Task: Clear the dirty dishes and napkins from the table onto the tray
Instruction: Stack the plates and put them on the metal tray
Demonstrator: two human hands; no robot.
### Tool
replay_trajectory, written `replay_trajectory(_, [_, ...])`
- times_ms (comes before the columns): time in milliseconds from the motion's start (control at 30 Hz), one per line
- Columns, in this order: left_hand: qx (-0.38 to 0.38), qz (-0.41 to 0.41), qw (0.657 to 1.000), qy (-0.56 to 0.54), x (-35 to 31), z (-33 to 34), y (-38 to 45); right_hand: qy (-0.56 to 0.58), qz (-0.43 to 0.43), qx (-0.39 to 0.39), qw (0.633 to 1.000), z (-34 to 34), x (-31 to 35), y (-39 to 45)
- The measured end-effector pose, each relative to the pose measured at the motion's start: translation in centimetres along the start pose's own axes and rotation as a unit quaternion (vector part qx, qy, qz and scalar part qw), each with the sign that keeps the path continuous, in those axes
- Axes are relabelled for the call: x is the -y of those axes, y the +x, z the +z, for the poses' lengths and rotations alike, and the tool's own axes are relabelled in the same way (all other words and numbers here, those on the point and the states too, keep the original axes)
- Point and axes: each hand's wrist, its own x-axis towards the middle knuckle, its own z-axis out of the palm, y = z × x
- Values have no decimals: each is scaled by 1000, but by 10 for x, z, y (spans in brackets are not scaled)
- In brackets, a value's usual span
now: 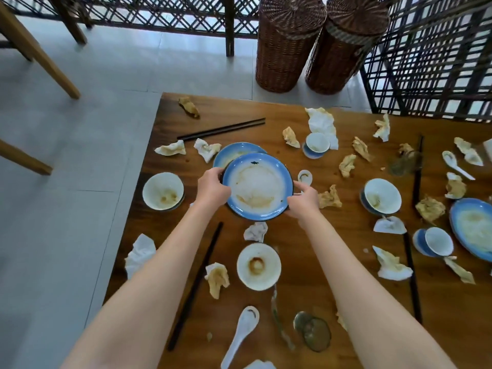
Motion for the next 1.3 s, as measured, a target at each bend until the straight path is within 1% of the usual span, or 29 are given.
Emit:
replay_trajectory(167, [17, -22, 999, -38, 13, -3, 41, -19, 37, -26, 999, 32, 12, 23])
replay_trajectory(267, [17, -31, 998, -48, 14, -4, 62, -27, 29, -30, 999, 42, 24, 34])
replay_trajectory(400, [13, -33, 999, -36, 16, -3, 79, -39, 24, -44, 998, 50, 34, 44])
replay_trajectory(867, [6, -21, 1000, 13, 14, 1, 88, -24, 32, -50, 998, 55, 33, 46])
replay_trajectory(1067, [36, -56, 998, -9, 13, 6, 87, 8, 42, -36, 998, 58, 31, 44])
replay_trajectory(1200, [25, -63, 998, -21, 17, 7, 87, 29, 39, -31, 998, 56, 30, 41])
replay_trajectory(1300, [17, -61, 997, -38, 21, 7, 81, 50, 24, -10, 998, 51, 27, 39])
